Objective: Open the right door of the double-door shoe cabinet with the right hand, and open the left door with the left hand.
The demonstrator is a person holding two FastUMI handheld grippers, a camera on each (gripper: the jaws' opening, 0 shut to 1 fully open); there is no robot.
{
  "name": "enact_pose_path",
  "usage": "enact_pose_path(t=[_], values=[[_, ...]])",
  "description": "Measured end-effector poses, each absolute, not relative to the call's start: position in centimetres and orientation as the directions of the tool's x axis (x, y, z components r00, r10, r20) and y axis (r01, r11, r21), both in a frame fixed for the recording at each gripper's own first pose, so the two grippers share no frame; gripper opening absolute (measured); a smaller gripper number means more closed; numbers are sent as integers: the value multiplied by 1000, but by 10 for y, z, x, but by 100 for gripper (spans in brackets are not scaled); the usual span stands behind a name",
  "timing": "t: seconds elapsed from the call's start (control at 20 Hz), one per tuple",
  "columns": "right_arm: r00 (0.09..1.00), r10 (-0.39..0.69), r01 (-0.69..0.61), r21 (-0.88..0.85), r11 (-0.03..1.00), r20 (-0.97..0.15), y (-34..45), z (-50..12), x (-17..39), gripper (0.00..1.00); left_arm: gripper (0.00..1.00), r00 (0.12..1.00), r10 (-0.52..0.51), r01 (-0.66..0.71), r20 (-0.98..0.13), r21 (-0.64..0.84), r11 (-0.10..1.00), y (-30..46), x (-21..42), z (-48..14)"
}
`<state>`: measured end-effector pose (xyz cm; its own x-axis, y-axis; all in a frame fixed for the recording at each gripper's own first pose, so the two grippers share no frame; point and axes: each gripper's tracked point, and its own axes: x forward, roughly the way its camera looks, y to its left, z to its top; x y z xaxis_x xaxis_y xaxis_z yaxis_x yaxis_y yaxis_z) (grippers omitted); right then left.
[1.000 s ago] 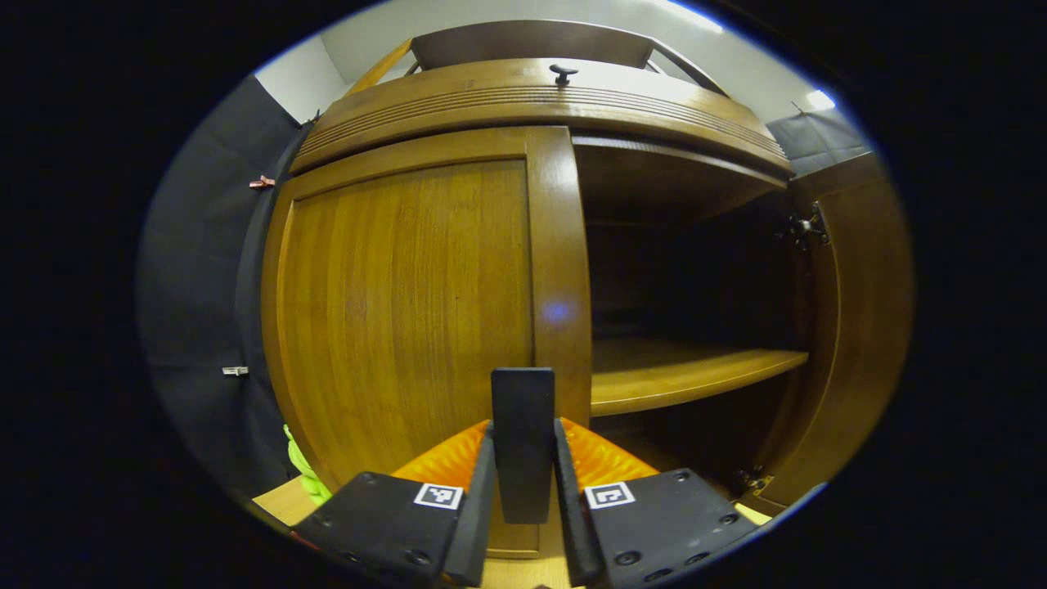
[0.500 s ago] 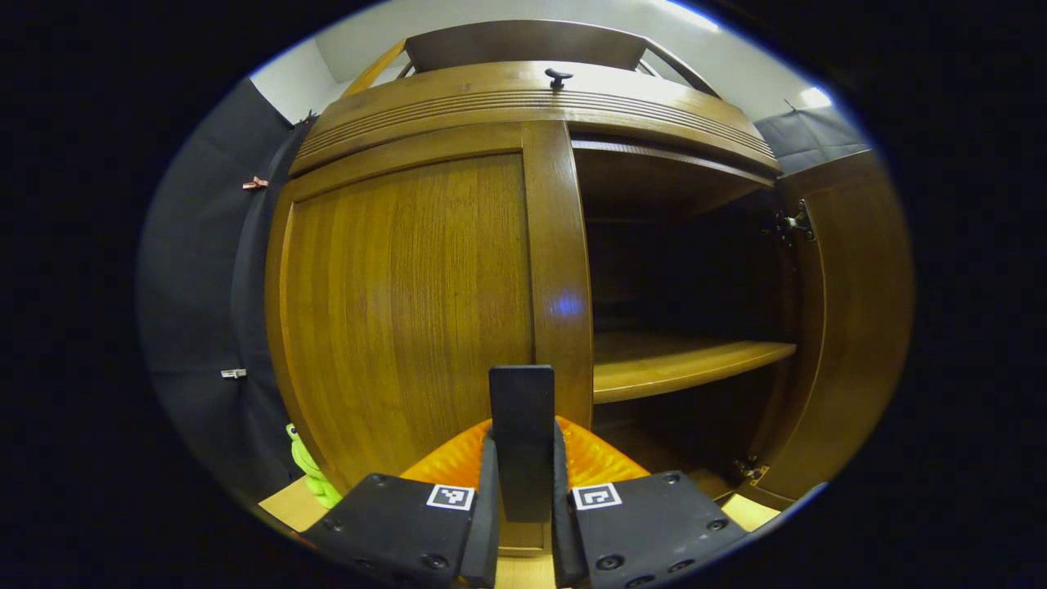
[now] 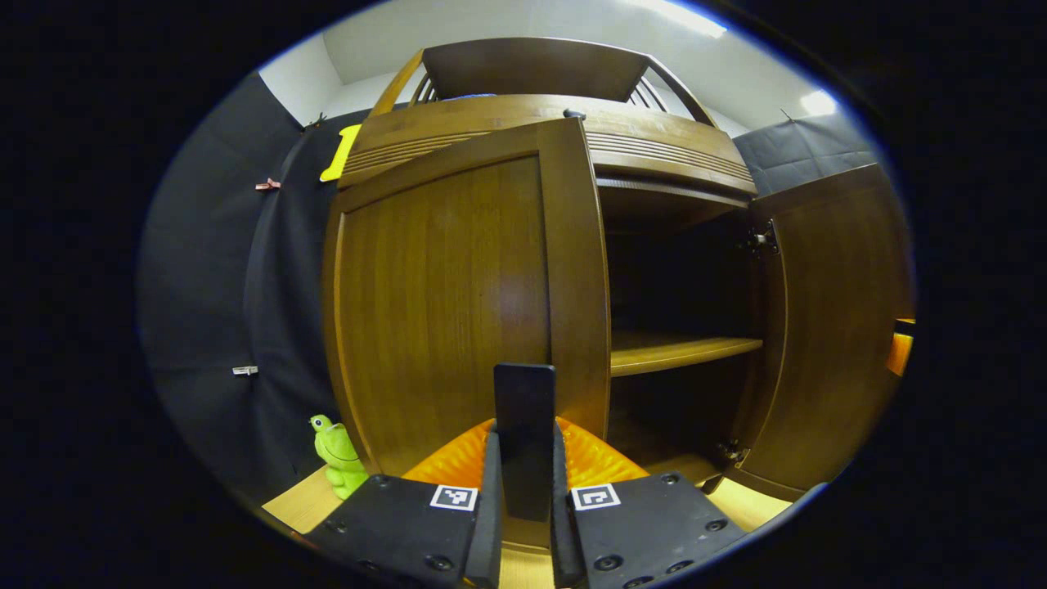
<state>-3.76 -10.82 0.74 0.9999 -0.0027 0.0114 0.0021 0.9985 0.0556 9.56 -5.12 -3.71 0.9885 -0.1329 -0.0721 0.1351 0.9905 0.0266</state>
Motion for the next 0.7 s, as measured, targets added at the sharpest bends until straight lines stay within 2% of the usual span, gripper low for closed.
enact_pose_path(t=[0.1, 0.15, 0.2, 0.25, 0.35, 0.4, 0.5, 0.55, 0.65, 0.7], values=[[1000, -11, 10, 44, 999, 11, -110, 7, -39, 98, 27, 990, -125, 128, -72, 32, 991, -43, 84, -36], [1000, -14, 13, 41, 999, 11, -111, 7, -39, 100, 27, 990, -120, 123, -71, 35, 992, -39, 78, -35], [1000, -18, 17, 42, 999, 14, -112, 7, -40, 93, 27, 991, -114, 117, -71, 38, 992, -33, 72, -34], [1000, -19, 19, 44, 999, 15, -112, 8, -41, 100, 28, 991, -110, 113, -71, 39, 993, -29, 66, -34], [1000, -24, 23, 48, 999, 17, -112, 8, -41, 98, 25, 993, -96, 99, -71, 36, 994, -17, 53, -33], [1000, -26, 25, 50, 998, 18, -113, 8, -42, 93, 26, 994, -87, 89, -69, 38, 995, -11, 47, -32], [999, -26, 25, 52, 998, 18, -112, 8, -42, 93, 25, 995, -69, 72, -66, 43, 997, 3, 36, -31], [999, -26, 25, 53, 998, 20, -111, 9, -42, 98, 26, 996, -62, 65, -66, 42, 997, 9, 31, -31], [999, -24, 23, 58, 998, 20, -109, 9, -41, 100, 23, 997, -45, 48, -64, 44, 998, 22, 22, -30], [1000, -21, 20, 60, 998, 22, -108, 9, -42, 98, 23, 997, -35, 38, -63, 46, 998, 29, 17, -30]])
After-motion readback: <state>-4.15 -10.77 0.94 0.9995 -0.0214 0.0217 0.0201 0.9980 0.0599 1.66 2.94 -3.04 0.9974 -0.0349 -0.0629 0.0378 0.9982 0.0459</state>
